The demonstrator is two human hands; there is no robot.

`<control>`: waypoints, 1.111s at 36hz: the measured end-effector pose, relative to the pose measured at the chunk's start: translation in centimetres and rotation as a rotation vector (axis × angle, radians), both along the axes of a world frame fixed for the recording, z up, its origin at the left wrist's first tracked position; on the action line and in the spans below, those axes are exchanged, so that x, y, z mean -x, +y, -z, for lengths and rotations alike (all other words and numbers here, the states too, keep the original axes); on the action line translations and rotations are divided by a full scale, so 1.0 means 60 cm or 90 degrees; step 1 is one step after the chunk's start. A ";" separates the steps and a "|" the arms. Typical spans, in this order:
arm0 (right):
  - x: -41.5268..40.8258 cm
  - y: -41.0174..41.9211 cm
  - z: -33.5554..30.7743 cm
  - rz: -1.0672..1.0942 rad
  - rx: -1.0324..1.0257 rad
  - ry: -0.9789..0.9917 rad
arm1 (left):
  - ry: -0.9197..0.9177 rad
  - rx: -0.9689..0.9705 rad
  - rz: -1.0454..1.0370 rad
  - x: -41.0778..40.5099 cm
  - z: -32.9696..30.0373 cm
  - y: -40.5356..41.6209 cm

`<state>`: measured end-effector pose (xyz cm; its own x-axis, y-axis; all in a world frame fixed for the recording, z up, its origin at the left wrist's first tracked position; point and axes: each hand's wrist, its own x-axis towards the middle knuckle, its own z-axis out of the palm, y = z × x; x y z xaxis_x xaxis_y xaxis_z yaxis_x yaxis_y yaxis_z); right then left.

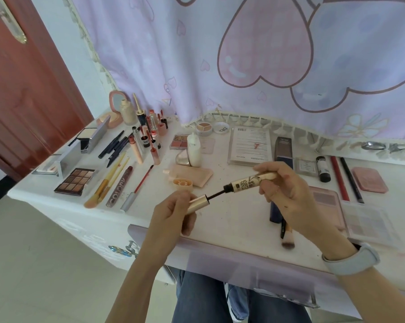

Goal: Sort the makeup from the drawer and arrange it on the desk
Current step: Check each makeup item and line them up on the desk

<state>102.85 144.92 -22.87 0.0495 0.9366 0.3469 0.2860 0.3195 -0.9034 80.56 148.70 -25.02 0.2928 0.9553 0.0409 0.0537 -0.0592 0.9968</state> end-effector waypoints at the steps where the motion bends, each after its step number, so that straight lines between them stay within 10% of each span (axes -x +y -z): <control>1: -0.002 0.000 -0.001 0.005 0.004 0.039 | -0.006 0.003 0.042 0.001 0.000 -0.002; 7: -0.028 0.002 0.006 0.028 0.012 0.092 | 0.048 0.005 0.178 0.007 0.009 -0.007; 25: -0.036 0.038 -0.001 0.328 0.040 0.478 | 0.112 -0.015 0.036 0.012 0.015 0.000; 40: 0.008 0.031 0.005 0.129 0.210 0.479 | 0.338 -0.163 -0.111 -0.054 0.034 0.002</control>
